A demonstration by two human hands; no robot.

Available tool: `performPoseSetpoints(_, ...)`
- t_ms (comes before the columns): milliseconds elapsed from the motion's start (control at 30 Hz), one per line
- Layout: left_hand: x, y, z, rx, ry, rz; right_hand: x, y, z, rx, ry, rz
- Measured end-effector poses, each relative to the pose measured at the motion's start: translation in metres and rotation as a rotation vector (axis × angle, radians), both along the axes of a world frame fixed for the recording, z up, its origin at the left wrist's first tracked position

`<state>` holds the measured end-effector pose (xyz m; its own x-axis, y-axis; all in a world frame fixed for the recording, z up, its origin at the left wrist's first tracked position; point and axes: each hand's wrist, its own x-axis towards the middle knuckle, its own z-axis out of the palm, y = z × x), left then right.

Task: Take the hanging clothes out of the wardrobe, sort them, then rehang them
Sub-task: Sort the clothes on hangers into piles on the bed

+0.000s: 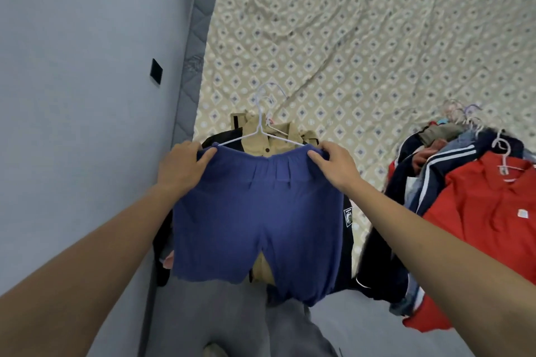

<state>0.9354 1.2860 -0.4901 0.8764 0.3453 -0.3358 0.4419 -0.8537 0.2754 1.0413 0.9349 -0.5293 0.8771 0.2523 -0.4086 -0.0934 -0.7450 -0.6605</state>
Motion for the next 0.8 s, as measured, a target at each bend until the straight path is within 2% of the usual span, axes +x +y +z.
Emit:
performPoseSetpoints(167, -0.023, -0.005, 0.068, -0.03, -0.117, -0.029, -0.036, -0.009, 0.069, 0.008, -0.11, -0.048)
performPoseSetpoints(367, -0.054, -0.047, 0.157, -0.024, -0.271, -0.243, -0.119, -0.068, 0.162, -0.083, -0.33, -0.183)
performPoseSetpoints(567, -0.075, -0.146, 0.237, -0.095, -0.418, -0.502, -0.229, -0.17, 0.25, -0.192, -0.533, -0.377)
performPoseSetpoints(667, -0.077, -0.211, 0.269, -0.058, -0.464, -0.625, -0.274, -0.225, 0.286, -0.241, -0.596, -0.491)
performPoseSetpoints(800, -0.083, -0.31, 0.296, -0.073, -0.499, -0.783, -0.326, -0.308, 0.31, -0.309, -0.638, -0.663)
